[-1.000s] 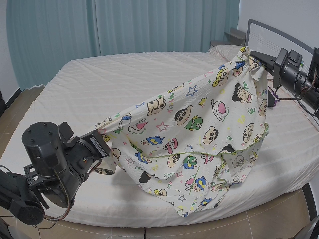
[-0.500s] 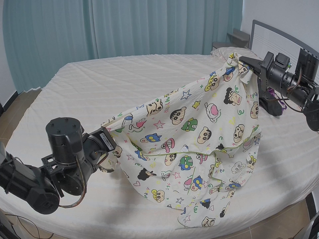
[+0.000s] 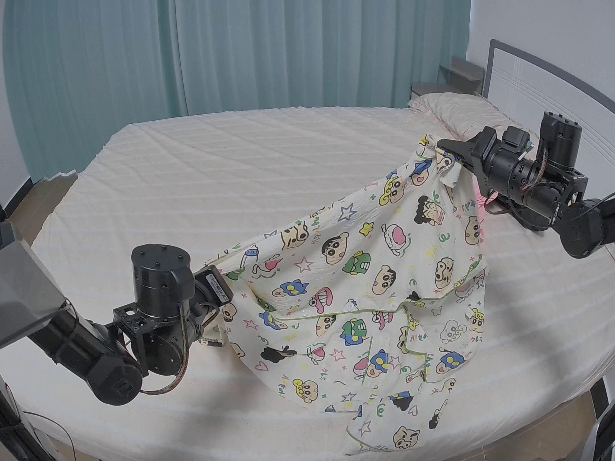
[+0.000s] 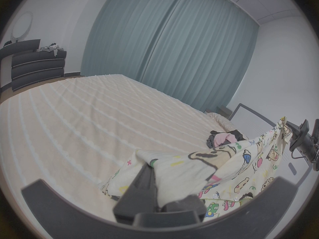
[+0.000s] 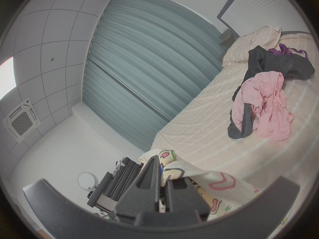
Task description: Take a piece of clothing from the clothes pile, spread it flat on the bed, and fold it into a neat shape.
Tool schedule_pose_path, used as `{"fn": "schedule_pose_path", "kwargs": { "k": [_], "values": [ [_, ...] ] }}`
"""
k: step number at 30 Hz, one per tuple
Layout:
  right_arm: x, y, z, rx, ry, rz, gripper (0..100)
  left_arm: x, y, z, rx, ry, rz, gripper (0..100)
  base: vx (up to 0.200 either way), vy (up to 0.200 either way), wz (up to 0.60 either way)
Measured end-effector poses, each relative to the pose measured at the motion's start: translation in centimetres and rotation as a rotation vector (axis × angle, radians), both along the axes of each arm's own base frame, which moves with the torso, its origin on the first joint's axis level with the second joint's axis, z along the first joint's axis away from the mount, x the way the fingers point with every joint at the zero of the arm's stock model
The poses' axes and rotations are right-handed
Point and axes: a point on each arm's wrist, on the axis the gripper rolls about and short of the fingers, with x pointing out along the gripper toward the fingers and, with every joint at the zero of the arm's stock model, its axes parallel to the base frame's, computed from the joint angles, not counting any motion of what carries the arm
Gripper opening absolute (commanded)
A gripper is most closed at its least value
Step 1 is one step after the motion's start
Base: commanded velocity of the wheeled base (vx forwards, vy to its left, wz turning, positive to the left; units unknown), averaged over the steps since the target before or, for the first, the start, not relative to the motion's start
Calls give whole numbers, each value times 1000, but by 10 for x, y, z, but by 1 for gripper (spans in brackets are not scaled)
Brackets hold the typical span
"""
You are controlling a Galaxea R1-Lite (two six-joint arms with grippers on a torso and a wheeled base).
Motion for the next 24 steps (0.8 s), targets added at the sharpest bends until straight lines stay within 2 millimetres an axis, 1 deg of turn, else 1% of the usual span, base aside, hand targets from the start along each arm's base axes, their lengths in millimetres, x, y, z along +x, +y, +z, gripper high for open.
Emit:
{"fn": "schedule_pose_path", "kwargs": {
  "k": [8, 16, 17, 21, 24],
  "values": [
    [15, 3, -22, -10, 46, -6, 0, 9, -3, -16, -2, 41, -1, 0, 0, 0, 0],
    [28, 8, -38, -20, 87, -42, 0, 19, -6, -28, -38, 66, 21, 0, 0, 0, 0],
    [29, 10, -41, -22, 93, -44, 100, 21, -6, -31, -42, 71, 26, 100, 0, 0, 0],
    [35, 20, -54, -30, 119, -51, 100, 30, -7, -41, -67, 86, 51, 100, 0, 0, 0],
    [44, 25, -61, -33, 125, -104, 100, 38, -7, -47, -82, 92, 69, 100, 0, 0, 0]
  ]
}}
